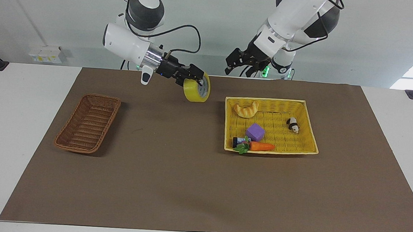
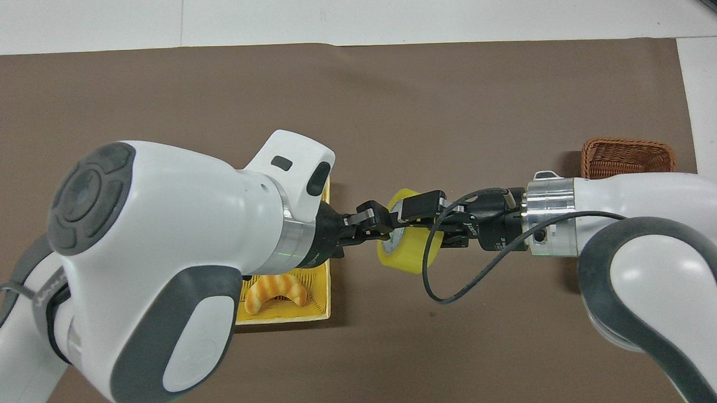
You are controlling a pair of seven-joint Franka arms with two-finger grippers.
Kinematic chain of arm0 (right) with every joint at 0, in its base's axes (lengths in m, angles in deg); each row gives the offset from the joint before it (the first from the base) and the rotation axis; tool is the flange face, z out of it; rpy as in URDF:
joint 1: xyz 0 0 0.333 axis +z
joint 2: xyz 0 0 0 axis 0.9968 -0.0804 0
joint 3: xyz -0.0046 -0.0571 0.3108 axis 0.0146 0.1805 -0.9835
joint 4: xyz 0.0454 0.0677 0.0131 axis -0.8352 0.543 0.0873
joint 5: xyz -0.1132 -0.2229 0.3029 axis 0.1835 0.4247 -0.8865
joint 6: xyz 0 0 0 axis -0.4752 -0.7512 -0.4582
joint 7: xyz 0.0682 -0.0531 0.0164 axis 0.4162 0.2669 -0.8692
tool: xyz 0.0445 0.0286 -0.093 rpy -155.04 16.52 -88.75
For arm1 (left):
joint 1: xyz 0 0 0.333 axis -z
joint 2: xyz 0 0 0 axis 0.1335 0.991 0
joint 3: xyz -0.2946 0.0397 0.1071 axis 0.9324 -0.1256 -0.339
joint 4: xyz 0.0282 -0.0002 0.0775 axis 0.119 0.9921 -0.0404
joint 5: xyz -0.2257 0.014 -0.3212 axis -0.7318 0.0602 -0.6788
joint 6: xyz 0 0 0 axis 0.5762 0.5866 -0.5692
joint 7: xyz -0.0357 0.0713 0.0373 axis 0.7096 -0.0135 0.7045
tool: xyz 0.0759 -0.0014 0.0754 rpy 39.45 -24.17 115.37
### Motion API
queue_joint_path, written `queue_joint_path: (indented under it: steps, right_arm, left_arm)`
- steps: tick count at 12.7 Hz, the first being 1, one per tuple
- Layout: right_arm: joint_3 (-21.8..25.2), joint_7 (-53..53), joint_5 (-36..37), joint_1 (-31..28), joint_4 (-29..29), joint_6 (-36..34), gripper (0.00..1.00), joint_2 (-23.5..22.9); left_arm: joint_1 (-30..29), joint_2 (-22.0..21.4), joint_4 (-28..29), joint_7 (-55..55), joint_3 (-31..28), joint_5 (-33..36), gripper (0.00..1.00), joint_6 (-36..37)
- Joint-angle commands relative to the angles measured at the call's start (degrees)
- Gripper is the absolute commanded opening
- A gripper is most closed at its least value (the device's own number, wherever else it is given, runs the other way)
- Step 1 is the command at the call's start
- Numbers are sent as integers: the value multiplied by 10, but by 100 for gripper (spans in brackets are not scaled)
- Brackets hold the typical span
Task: Move tape to another basket
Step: 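Take the tape with the right gripper while the left gripper releases it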
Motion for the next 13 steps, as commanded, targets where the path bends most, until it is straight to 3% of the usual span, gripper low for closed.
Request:
queue_joint_path:
  steps: [1,4,6,8,11,13]
  right_arm:
    - [-3,-16,41,-38,5,-1,0,4]
    - [-2,-52,148,-147,3,-63,0,-3]
    - [-3,-126,285,-223,-5,-103,0,-9]
    - [-3,-188,419,-255,-7,-100,0,-12]
    - [0,-274,541,-272,-35,-77,0,-58]
    - [0,-342,636,-277,-39,-36,0,-75]
  left_arm:
    - [-47,-8,2,23,3,53,100,33]
    - [-132,-5,2,165,2,69,100,58]
    - [-180,-3,2,248,2,97,100,64]
    - [-215,-2,0,325,2,132,100,80]
    - [-250,5,-26,437,2,176,100,129]
    - [-251,11,-54,446,2,215,100,156]
